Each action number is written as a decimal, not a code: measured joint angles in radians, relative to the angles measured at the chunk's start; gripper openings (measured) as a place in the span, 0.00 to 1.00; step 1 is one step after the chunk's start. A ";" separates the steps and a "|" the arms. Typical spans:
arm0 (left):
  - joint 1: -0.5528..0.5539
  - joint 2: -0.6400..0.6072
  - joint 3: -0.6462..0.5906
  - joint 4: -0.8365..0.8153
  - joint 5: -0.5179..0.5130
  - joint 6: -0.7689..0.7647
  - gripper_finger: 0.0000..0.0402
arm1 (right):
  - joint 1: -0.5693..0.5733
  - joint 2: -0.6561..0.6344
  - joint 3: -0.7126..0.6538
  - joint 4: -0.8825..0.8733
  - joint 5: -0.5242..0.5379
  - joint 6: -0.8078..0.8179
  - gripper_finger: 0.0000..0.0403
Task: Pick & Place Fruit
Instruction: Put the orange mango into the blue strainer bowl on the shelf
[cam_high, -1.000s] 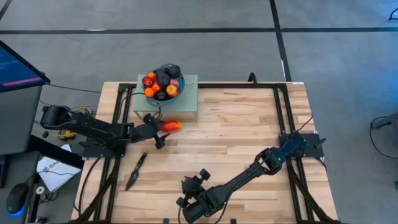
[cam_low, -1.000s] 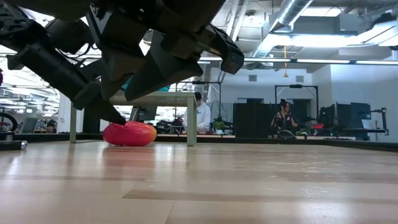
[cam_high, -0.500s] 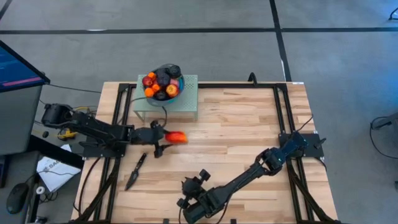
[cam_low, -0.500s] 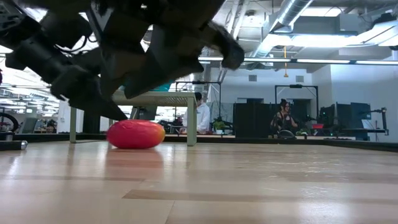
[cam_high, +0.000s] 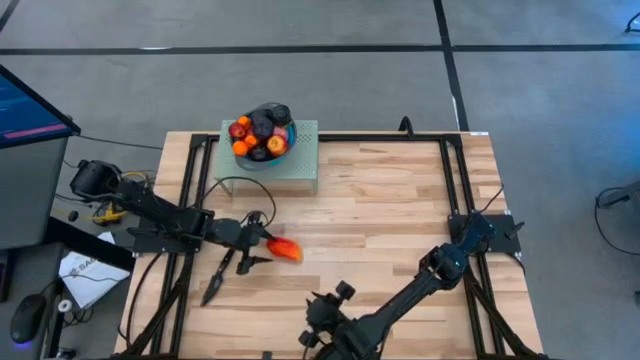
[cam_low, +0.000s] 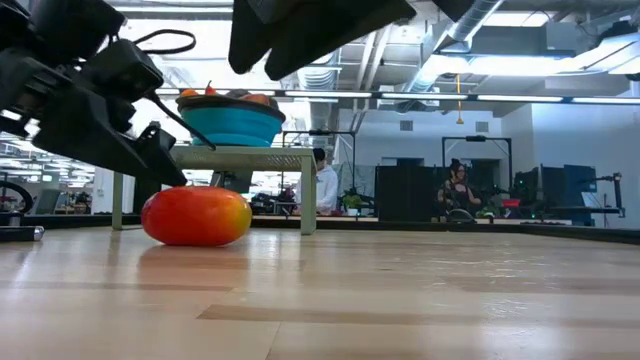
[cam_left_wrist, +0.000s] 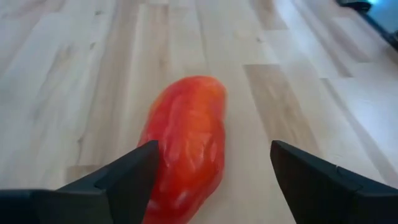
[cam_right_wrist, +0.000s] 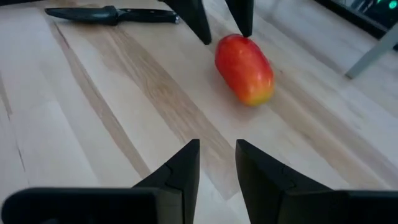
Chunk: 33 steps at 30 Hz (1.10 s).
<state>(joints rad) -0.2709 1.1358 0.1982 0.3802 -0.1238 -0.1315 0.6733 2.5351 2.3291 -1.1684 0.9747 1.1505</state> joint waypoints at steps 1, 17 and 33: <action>-0.002 0.000 0.000 0.003 0.010 0.010 0.76 | 0.000 0.000 0.000 -0.002 0.001 0.015 0.24; -0.003 0.001 0.000 0.037 0.016 0.023 0.92 | -0.021 0.004 -0.056 0.026 0.168 0.227 0.24; -0.005 0.147 0.005 0.100 0.028 -0.019 0.86 | -0.013 0.002 -0.095 0.121 -0.164 0.055 0.24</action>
<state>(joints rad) -0.2758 1.2828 0.2028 0.4800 -0.0960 -0.1502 0.6602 2.5370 2.2341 -1.0477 0.8112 1.2056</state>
